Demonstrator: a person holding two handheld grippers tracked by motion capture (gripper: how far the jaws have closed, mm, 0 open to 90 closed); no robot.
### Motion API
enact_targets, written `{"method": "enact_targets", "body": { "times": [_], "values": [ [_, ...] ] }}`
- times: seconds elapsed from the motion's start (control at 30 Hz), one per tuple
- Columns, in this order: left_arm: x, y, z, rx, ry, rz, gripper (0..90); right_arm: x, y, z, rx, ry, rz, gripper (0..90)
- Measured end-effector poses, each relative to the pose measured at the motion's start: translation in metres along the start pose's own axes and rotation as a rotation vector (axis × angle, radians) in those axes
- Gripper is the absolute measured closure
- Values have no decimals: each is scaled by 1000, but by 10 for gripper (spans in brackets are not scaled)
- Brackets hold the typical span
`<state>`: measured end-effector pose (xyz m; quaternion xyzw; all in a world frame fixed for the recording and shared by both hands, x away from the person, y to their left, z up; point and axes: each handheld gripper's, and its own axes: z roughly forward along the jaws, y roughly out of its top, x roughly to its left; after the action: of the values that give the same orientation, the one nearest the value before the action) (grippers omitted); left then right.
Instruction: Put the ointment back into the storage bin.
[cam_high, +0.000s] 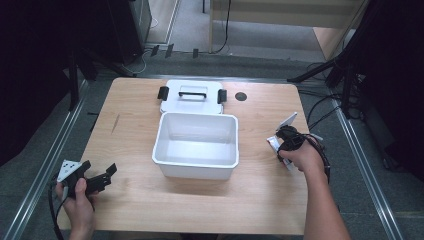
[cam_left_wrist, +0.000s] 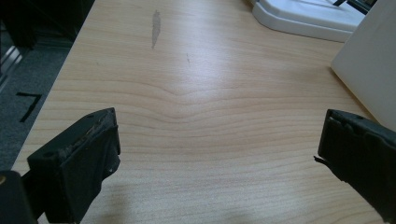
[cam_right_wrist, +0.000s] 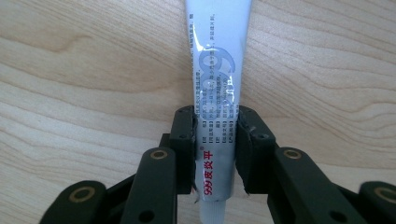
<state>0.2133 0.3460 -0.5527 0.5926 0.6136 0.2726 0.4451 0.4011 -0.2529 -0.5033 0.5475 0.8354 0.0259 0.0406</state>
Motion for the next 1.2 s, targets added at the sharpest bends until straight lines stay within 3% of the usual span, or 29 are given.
{"method": "enact_targets", "body": {
  "times": [0.23,0.43,1.03,1.2],
  "values": [
    [0,0,0,0,-1,-3,0,-1,0,-2,-6,6,13,725],
    [0,0,0,3,-1,-4,0,1,3,-21,-40,32,32,725],
    [1,0,0,3,-6,-10,0,27,24,-86,-43,70,-19,724],
    [2,0,0,3,-6,-11,0,37,28,-105,-38,84,-65,724]
  ]
}}
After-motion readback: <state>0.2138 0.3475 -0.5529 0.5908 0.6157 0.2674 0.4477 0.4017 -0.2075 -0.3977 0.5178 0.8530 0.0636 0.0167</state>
